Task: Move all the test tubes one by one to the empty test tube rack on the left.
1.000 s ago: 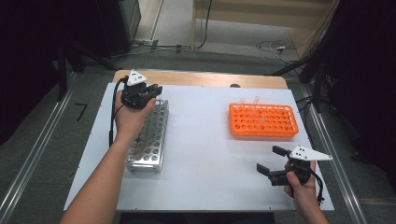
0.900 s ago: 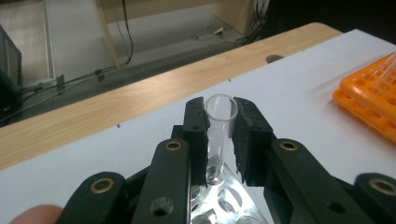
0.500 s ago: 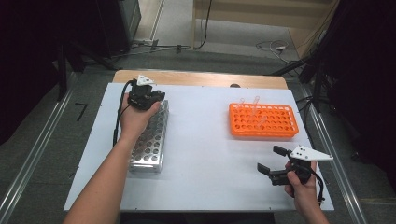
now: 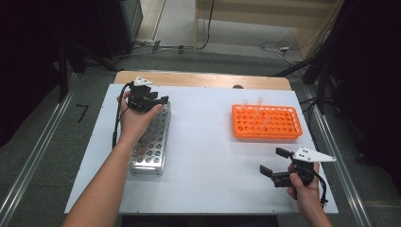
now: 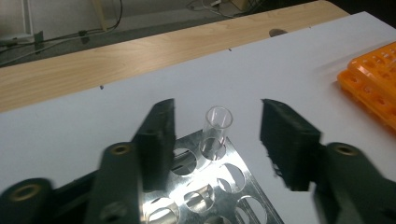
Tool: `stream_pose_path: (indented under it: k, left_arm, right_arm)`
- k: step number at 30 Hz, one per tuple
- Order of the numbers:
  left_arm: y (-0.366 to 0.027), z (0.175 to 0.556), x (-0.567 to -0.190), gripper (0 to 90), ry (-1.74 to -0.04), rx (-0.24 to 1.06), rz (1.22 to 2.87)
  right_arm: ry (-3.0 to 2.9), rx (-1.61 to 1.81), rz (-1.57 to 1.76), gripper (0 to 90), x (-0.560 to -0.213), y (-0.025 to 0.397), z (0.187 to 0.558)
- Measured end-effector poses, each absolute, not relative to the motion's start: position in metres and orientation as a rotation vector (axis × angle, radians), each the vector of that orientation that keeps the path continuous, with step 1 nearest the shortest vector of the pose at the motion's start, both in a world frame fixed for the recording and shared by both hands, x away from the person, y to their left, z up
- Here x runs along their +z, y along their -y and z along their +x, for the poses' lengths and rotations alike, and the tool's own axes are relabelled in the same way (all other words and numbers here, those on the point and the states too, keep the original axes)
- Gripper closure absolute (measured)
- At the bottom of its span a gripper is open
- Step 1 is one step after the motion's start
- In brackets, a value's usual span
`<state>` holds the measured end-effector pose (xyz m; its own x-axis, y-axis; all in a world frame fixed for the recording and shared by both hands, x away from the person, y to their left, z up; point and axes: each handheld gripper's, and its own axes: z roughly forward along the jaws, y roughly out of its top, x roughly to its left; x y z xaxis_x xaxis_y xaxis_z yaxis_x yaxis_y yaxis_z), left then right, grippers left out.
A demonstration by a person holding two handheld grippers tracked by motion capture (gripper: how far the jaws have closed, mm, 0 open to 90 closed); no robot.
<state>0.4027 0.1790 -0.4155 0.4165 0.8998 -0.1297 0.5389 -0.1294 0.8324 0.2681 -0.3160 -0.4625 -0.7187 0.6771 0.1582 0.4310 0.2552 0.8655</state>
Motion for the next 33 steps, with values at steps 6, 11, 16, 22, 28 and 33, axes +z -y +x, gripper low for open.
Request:
stream_pose_path:
  k: [6, 11, 16, 22, 28, 33]
  left_arm:
    - [-0.178, 0.385, -0.412, 24.3, -1.183, 0.507, 1.765]
    - [-0.177, 0.374, -0.412, 14.2, -1.167, 0.494, 1.762]
    - [-0.176, 0.362, -0.411, 3.8, -1.136, 0.453, 1.742]
    - [-0.171, 0.345, -0.407, 1.8, -1.092, 0.471, 1.754]
    - [-0.17, 0.327, -0.404, 0.0, -1.058, 0.459, 1.722]
    - [-0.168, 0.314, -0.403, 0.0, -1.03, 0.462, 1.726]
  right_arm:
    - [-2.274, 1.444, 1.034, 0.0, -0.462, 0.315, 0.269]
    - [-2.267, 1.446, 1.044, 0.0, -0.461, 0.314, 0.269]
    - [-2.262, 1.451, 1.046, 0.0, -0.46, 0.315, 0.268]
    - [-2.259, 1.445, 1.043, 0.0, -0.459, 0.315, 0.269]
    - [-2.257, 1.442, 1.04, 0.0, -0.458, 0.313, 0.271]
    - [-2.247, 1.439, 1.051, 0.0, -0.455, 0.312, 0.273]
